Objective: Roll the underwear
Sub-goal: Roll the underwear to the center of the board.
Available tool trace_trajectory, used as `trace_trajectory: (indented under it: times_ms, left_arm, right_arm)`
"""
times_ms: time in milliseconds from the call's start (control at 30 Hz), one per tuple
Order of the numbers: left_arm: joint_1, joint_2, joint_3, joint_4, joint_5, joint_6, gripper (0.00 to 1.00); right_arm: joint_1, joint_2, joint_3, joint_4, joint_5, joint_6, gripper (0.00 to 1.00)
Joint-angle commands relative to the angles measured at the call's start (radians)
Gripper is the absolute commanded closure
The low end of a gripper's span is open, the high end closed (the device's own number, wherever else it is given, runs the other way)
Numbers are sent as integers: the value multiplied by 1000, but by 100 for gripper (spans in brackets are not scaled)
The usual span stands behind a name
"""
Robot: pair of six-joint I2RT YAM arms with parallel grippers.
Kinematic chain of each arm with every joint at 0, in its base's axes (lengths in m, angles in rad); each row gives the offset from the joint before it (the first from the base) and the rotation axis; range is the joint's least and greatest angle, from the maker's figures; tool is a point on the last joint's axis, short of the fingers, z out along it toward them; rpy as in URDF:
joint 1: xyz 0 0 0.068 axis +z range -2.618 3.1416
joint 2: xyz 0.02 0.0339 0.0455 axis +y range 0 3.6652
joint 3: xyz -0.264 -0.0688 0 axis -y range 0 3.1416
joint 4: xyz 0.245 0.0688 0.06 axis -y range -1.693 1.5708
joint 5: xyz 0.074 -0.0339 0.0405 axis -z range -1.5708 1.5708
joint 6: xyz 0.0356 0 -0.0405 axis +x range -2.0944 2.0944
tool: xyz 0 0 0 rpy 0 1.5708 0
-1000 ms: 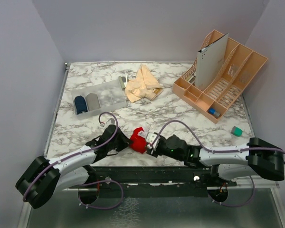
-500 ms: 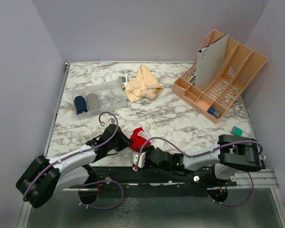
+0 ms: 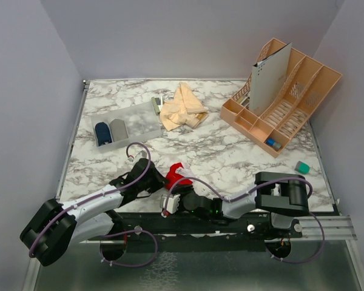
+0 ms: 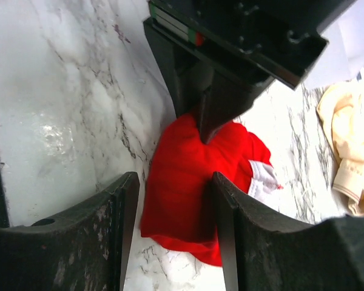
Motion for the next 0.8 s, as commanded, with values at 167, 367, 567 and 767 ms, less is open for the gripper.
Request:
trace_trajectory:
  times_ms: [167, 367, 567, 767]
  left_arm:
    - [-3, 8, -6, -178, -35, 58, 89]
    - [-3, 19, 11, -183, -33, 74, 89]
    - [-3, -30, 6, -225, -65, 75, 80]
    - [-3, -101, -11, -228, -88, 56, 41]
  right_arm:
    - [3, 40, -72, -94, 133, 130, 47]
    - [3, 75, -50, -109, 79, 163, 62]
    - [-4, 81, -28, -157, 79, 274, 87]
    - [-63, -13, -52, -161, -109, 379, 97]
